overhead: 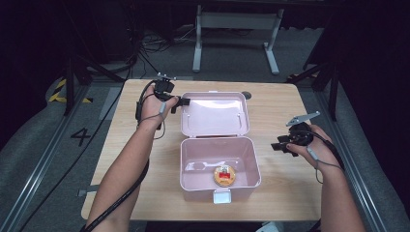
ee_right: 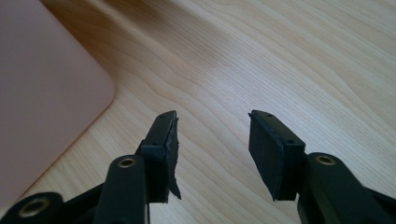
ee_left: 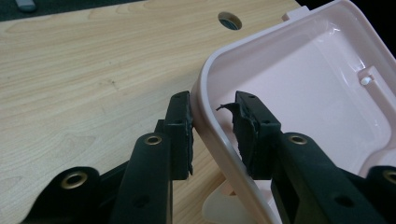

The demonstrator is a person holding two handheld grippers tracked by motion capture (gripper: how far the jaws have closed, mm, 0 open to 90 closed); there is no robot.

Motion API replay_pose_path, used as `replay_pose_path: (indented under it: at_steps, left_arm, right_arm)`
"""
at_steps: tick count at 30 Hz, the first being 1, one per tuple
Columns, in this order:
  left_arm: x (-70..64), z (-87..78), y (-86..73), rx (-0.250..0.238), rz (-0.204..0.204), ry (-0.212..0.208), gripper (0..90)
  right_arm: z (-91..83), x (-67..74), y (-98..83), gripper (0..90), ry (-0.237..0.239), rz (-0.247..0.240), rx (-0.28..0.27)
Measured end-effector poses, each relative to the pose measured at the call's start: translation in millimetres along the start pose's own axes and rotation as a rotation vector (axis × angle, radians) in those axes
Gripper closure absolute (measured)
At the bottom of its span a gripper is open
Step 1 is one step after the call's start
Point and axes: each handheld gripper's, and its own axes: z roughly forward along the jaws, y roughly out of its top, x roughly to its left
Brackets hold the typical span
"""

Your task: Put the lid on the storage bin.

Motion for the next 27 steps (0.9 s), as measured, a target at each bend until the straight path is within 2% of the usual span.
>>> replay_pose_path:
  at_steps: [7, 21, 24, 27]
  left_arm:
    - [-5.7, -11.0, 4.3, -0.050, 0.017, -0.007, 69.6]
    - [-22.5, -42.4, 9.2, -0.140, 0.101, -0.031, 70.8]
    - [-28.6, -52.0, 10.0, -0.162, 0.112, -0.047, 70.5]
    - [-34.5, -59.6, 10.8, -0.171, 0.142, -0.047, 70.5]
  right_arm:
    - [-2.1, 2.5, 1.2, 53.3, 0.015, -0.008, -0.004]
    - [-8.1, 7.5, 3.5, 53.4, 0.034, -0.022, -0.012]
    - [-15.1, 6.4, 2.2, 53.5, 0.036, -0.023, -0.024]
    - [-20.9, 5.6, 1.3, 53.5, 0.033, -0.023, -0.038]
